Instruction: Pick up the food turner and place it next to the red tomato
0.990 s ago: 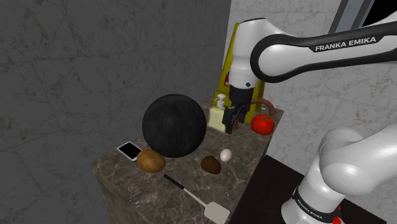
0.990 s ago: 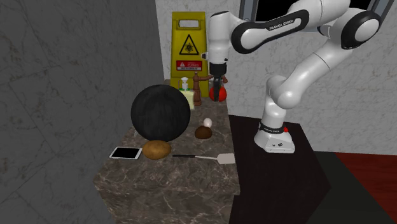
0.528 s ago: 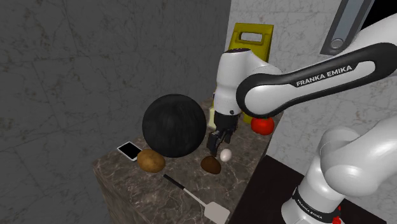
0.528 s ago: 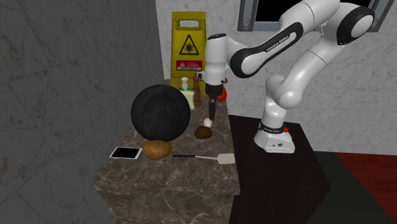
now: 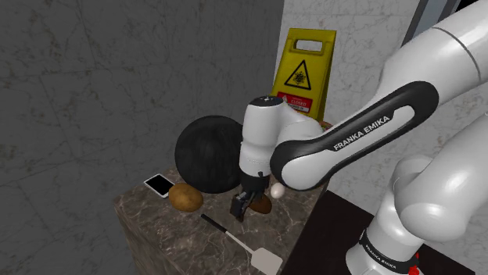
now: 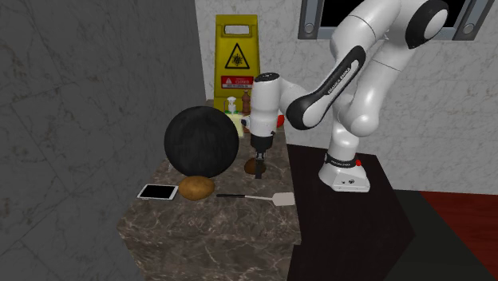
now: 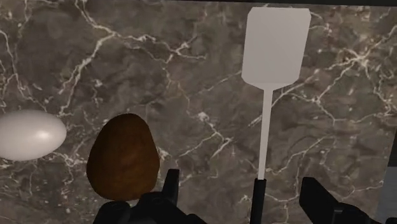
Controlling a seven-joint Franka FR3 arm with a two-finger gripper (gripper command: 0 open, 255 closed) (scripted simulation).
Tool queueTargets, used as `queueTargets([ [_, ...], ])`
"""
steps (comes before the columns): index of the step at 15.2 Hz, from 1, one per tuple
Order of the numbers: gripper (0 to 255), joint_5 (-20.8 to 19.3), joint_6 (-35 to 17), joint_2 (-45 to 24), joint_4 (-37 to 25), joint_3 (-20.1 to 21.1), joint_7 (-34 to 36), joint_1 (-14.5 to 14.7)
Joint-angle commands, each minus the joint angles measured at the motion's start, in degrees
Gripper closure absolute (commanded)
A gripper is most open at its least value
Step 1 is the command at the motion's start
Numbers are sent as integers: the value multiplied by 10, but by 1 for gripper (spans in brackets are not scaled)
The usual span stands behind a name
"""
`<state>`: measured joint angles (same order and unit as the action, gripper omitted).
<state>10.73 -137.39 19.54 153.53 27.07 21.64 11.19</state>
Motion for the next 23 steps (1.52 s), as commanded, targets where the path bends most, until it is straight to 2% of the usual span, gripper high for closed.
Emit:
queueTargets([
  [1, 0, -14, -49, -44, -2, 24, 26, -3],
  [4, 0, -67, -108, -118, -20, 61, 85, -18],
  [12, 0, -155, -177, -196, -16, 66, 149, -38],
  [20, 0, -155, -177, -195, -16, 66, 149, -38],
  [21, 255, -155, -177, -195, -16, 66, 149, -38],
  [23, 255, -155, -177, -195, -16, 66, 149, -38],
])
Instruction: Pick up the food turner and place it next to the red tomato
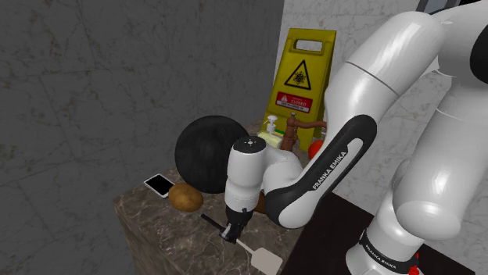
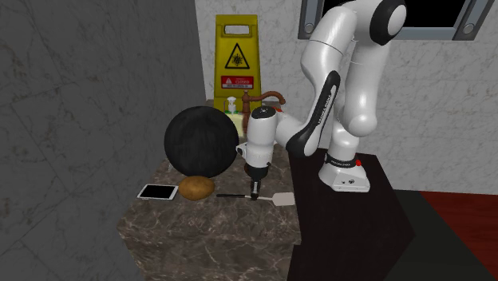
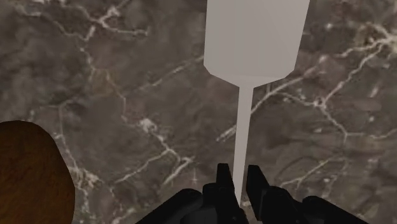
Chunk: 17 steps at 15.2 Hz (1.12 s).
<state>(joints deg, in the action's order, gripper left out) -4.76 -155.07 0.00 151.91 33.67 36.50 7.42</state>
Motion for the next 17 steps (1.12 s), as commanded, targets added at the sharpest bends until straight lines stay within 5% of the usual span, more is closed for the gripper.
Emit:
queueTargets([
  [1, 255, 0, 0, 0, 0, 0, 0, 0],
  [7, 255, 0, 0, 0, 0, 0, 0, 0],
  [17, 255, 102, 92, 94, -12, -8, -76, 21],
])
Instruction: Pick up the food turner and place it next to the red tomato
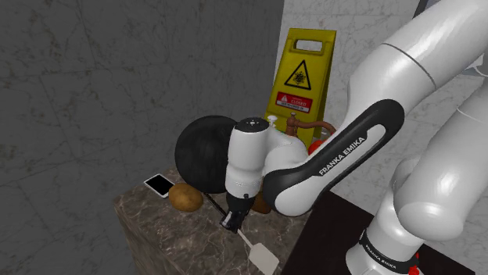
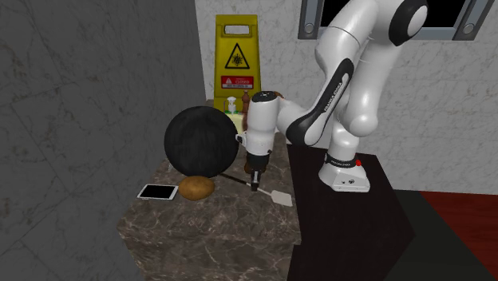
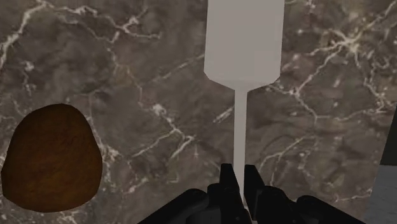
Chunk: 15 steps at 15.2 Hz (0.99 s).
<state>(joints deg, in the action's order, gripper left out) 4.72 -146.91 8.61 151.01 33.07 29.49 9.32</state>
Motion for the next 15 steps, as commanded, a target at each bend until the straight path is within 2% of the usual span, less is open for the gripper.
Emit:
queueTargets([
  [1, 255, 13, 20, 16, -5, -4, -10, 4],
  [15, 255, 55, 152, 110, -50, -34, -47, 24],
])
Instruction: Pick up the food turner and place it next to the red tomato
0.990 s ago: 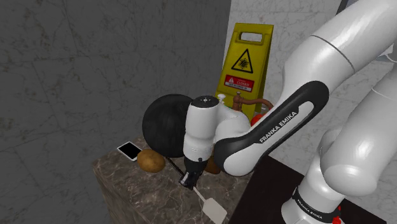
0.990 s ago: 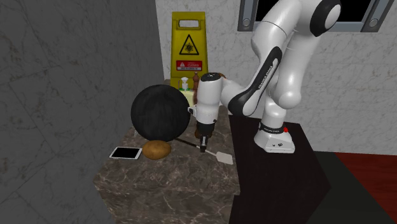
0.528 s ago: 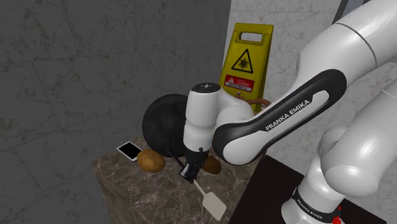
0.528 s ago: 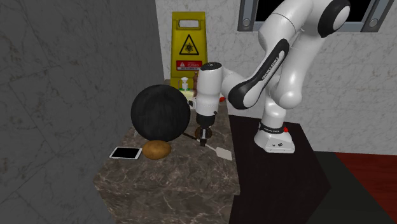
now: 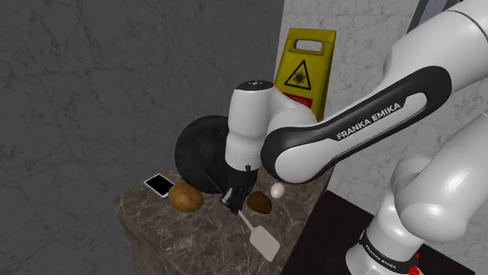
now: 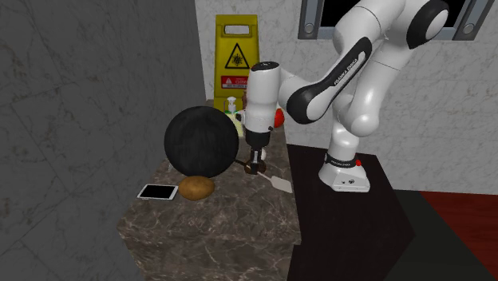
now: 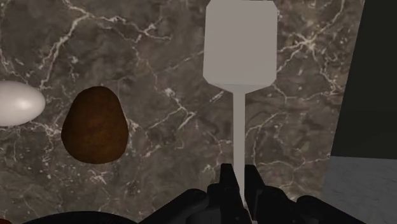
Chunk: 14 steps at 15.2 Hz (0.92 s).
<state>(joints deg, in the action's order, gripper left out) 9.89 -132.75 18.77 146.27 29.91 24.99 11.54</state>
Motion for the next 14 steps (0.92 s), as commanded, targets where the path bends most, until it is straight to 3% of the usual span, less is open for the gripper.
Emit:
queueTargets([
  [1, 255, 4, 19, 13, -6, -5, -4, 3],
  [11, 255, 9, 103, 53, -51, -23, -13, 7],
  [14, 255, 13, 108, 95, -12, -60, -61, 3],
])
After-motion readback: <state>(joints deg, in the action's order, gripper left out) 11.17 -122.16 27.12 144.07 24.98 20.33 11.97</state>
